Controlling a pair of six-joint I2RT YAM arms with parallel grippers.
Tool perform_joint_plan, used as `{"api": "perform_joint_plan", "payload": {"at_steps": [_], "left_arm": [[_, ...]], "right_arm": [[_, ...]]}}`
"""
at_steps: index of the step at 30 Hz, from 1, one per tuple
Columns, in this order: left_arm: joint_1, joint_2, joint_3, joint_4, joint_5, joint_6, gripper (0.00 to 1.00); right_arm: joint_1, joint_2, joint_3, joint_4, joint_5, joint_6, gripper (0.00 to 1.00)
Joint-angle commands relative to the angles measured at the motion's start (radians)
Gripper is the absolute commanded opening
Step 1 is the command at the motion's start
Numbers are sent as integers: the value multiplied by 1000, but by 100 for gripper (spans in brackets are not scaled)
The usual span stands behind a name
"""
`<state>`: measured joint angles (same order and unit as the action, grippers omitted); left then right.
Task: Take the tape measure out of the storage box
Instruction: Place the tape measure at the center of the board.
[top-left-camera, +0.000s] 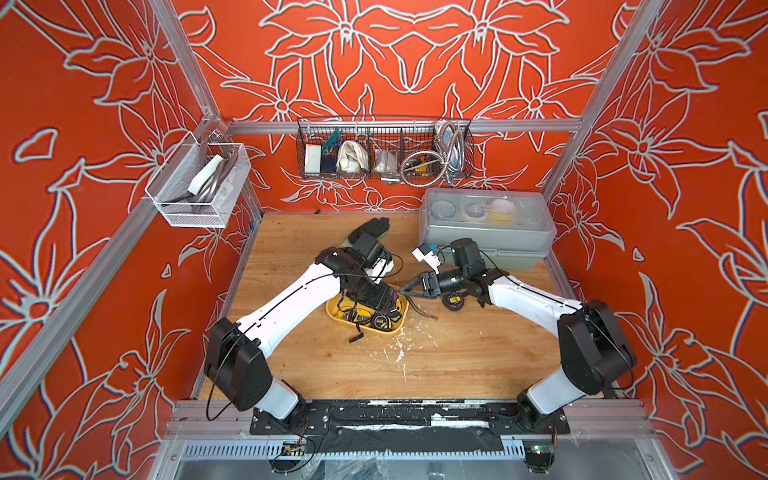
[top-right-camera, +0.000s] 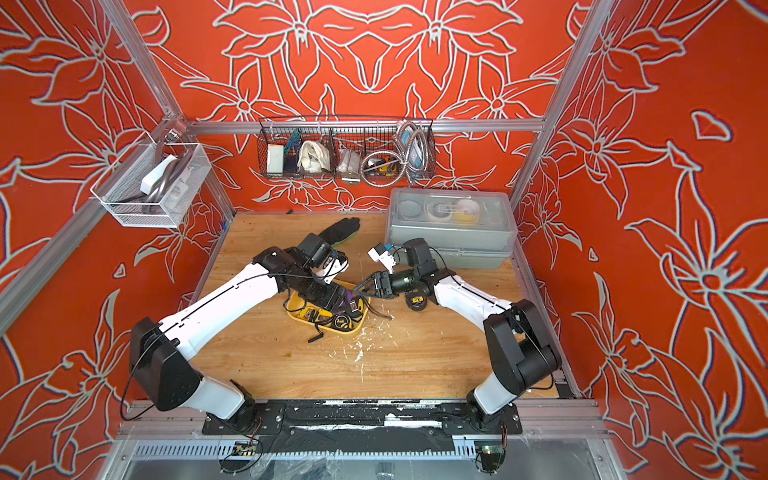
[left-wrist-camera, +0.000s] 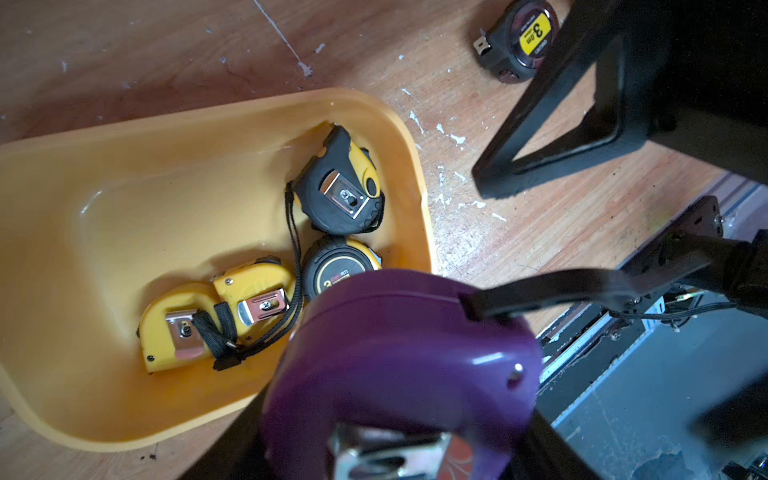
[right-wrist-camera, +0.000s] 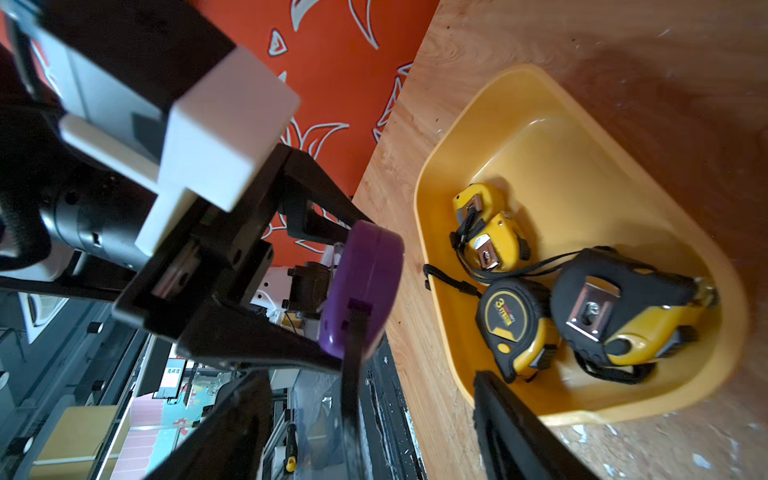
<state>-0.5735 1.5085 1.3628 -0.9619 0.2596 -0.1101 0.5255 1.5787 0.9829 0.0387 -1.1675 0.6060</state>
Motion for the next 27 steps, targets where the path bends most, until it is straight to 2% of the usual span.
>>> {"api": "perform_joint_plan", "payload": {"at_steps": [1, 4, 13, 17, 22, 27], "left_arm": [[-16, -7, 12, 32, 17, 18, 44], [-26, -11, 18, 44, -4, 12, 44], [-67, -2, 18, 51, -31, 13, 44], [-74, -5, 16, 62, -59, 12, 44], [-74, -15, 17, 77, -172, 4, 45], [-74, -15, 19, 92, -201, 1, 51]], "right_arm": [[35, 26, 25, 35, -29, 36, 75], [67, 52, 19, 62, -29, 61, 71], [115, 103, 10, 293, -51, 226, 62], [131, 128, 29, 300, -61, 243, 47], [137, 144, 25, 305, -80, 269, 21], [137, 144, 26, 344, -79, 306, 13]]}}
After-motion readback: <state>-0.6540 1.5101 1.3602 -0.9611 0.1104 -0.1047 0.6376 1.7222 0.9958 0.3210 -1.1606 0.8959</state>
